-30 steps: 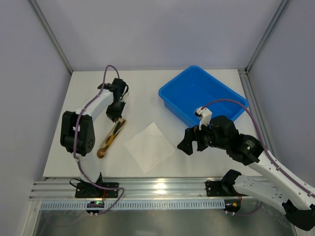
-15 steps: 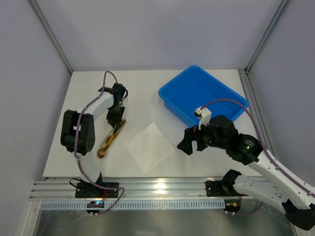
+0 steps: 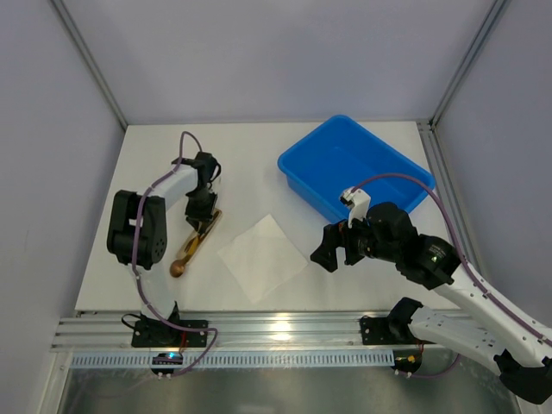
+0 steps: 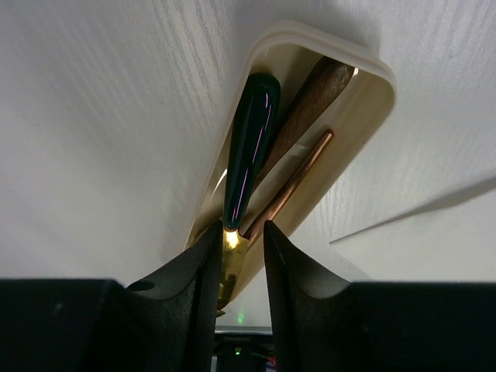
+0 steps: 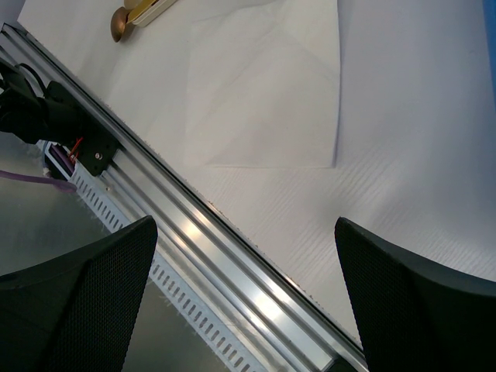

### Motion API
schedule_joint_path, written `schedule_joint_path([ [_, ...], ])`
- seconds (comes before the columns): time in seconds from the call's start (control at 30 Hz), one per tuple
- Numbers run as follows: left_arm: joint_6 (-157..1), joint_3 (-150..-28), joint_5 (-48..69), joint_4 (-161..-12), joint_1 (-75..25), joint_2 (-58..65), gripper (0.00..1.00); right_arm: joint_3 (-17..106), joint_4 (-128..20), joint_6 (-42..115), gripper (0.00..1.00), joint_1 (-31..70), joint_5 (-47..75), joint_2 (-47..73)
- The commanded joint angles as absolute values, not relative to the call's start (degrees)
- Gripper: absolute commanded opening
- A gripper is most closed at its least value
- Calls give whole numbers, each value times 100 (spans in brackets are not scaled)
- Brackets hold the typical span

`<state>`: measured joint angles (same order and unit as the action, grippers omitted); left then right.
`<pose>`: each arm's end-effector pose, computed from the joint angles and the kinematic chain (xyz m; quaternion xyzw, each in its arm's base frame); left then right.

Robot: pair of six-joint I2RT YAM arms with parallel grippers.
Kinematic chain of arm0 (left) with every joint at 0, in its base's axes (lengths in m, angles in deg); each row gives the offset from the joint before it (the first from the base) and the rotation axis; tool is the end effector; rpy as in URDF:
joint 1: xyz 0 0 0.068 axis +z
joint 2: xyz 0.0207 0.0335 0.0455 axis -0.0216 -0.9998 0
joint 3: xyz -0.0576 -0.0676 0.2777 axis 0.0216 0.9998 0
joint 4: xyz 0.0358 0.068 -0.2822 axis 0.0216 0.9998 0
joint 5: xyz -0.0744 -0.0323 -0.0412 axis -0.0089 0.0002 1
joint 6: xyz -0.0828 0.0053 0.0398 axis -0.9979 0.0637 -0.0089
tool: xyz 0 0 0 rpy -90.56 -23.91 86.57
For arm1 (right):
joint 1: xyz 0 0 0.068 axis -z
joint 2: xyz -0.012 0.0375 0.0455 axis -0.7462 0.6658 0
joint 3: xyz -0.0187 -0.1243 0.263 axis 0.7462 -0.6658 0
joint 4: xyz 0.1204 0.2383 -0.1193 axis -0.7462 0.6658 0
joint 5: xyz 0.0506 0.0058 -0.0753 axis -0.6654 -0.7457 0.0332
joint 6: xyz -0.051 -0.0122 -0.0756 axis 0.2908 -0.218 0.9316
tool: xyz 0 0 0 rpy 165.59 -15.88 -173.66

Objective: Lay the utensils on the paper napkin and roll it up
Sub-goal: Pick up the utensils from the container.

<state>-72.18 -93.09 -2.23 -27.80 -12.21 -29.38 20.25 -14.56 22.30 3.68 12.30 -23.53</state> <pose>0.3721 -0.0821 0.1325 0.0636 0.9970 0.0370 0.0242 0.1455 0.1615 0.3189 -0.2134 0.8530 0.3139 0.3583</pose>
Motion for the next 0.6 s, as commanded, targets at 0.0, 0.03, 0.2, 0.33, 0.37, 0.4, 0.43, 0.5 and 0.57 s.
schedule_joint_path([
  [0.0,-7271,-9313,-76,-2949,-1124,-2996,30,2145,-1632,2301,99,335,1279,-2381],
  [0.03,-7262,-9339,-58,-2940,-1115,-3014,30,2145,-1640,2301,99,335,1279,-2373],
  [0.2,-7262,-9357,13,-2975,-1028,-3084,32,2137,-1632,2301,99,335,1297,-2399],
  [0.33,-7244,-9357,13,-3019,-1019,-3146,33,2119,-1623,2310,99,335,1297,-2381],
  [0.37,-7244,-9357,21,-3019,-1010,-3172,33,2128,-1632,2310,99,335,1280,-2390],
  [0.4,-7244,-9357,13,-3028,-1001,-3181,32,2128,-1632,2310,99,335,1288,-2381],
  [0.43,-7244,-9348,30,-3037,-1010,-3190,32,2119,-1632,2310,100,335,1288,-2390],
  [0.5,-7244,-9348,39,-3046,-1001,-3199,30,2128,-1623,2310,99,335,1297,-2399],
  [0.57,-7244,-9348,48,-3046,-1001,-3216,29,2128,-1623,2301,100,335,1306,-2416],
])
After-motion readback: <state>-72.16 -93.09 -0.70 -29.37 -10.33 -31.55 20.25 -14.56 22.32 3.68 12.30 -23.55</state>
